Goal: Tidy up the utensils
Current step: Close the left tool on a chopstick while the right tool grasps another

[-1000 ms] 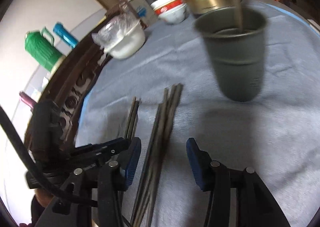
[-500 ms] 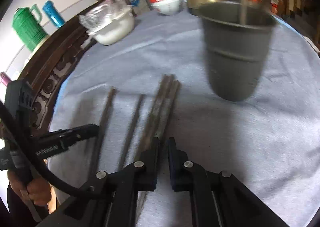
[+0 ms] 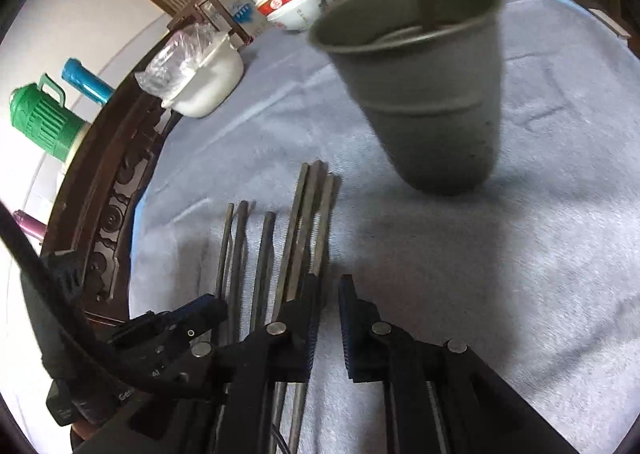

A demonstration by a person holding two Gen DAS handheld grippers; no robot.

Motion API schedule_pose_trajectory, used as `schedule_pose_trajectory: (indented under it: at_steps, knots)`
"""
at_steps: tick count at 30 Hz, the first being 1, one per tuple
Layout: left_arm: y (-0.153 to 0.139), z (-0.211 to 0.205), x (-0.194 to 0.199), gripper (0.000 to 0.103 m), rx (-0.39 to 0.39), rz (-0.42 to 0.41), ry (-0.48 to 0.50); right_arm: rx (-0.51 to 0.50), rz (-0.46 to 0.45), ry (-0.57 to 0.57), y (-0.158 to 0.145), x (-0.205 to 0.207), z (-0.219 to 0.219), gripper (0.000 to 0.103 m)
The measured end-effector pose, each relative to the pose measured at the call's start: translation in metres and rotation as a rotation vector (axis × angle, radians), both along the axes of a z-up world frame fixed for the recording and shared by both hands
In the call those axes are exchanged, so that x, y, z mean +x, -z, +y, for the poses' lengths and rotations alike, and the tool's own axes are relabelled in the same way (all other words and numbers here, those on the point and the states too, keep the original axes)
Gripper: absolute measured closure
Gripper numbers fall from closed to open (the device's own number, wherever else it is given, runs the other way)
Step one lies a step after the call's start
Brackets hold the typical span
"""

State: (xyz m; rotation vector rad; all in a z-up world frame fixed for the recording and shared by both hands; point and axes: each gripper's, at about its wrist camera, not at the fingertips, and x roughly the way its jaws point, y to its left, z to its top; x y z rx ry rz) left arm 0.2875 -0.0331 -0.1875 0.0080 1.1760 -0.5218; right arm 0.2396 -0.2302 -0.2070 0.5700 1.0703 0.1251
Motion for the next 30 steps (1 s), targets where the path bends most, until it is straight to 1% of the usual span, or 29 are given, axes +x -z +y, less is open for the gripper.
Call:
schedule_pose_trajectory:
  at_steps: [3, 4, 5, 7, 9, 11, 13, 14, 16, 18, 20, 22, 24, 27, 28, 30]
  knots:
    - [-0.004, 0.005, 0.015, 0.088, 0.011, 0.005, -0.035, -0.008, 0.004, 0.004, 0.003, 0.007, 0.006, 0.089]
    - [-0.006, 0.005, 0.020, 0.088, 0.009, 0.004, -0.039, -0.010, 0.011, 0.004, 0.005, 0.011, 0.008, 0.086]
    - [-0.008, 0.002, 0.024, 0.088, 0.009, 0.004, -0.039, -0.017, 0.016, 0.006, 0.006, 0.014, 0.010, 0.084]
    - [-0.012, -0.002, 0.027, 0.088, 0.015, -0.002, -0.027, -0.058, 0.003, 0.021, 0.005, 0.016, 0.011, 0.084]
    - [-0.013, -0.010, 0.031, 0.088, 0.025, -0.006, -0.016, -0.069, -0.006, 0.014, 0.005, 0.019, 0.012, 0.084]
    - [-0.010, -0.014, 0.036, 0.088, 0.039, -0.001, -0.018, -0.080, -0.005, 0.009, 0.004, 0.016, 0.008, 0.085]
    - [0.000, -0.016, 0.041, 0.088, 0.061, 0.035, -0.031, -0.102, -0.004, 0.004, 0.003, 0.011, 0.005, 0.085]
    - [0.000, -0.014, 0.040, 0.089, 0.050, 0.024, -0.035, -0.099, -0.001, 0.005, 0.003, 0.007, 0.001, 0.086]
    - [0.001, -0.012, 0.039, 0.094, 0.052, 0.014, -0.032, -0.076, 0.013, 0.011, 0.004, 0.006, -0.004, 0.086]
    - [0.000, -0.006, 0.037, 0.094, 0.045, 0.020, -0.029, -0.079, 0.031, 0.012, 0.003, 0.009, -0.007, 0.086]
    - [0.000, -0.004, 0.039, 0.094, 0.040, 0.035, -0.031, -0.101, 0.043, 0.034, 0.001, 0.013, -0.008, 0.083]
    - [0.001, -0.007, 0.045, 0.094, 0.044, 0.049, -0.037, -0.116, 0.051, 0.050, 0.002, 0.020, -0.006, 0.083]
    - [0.001, -0.008, 0.051, 0.093, 0.046, 0.061, -0.043, -0.145, 0.040, 0.059, 0.001, 0.024, -0.003, 0.083]
    - [0.002, -0.014, 0.063, 0.093, 0.048, 0.070, -0.059, -0.222, 0.037, 0.042, -0.002, 0.029, 0.005, 0.083]
    - [0.002, -0.017, 0.066, 0.093, 0.049, 0.070, -0.066, -0.233, 0.034, 0.039, -0.002, 0.029, 0.007, 0.082]
    - [0.002, -0.020, 0.069, 0.094, 0.060, 0.072, -0.078, -0.265, 0.018, 0.010, -0.003, 0.028, 0.010, 0.086]
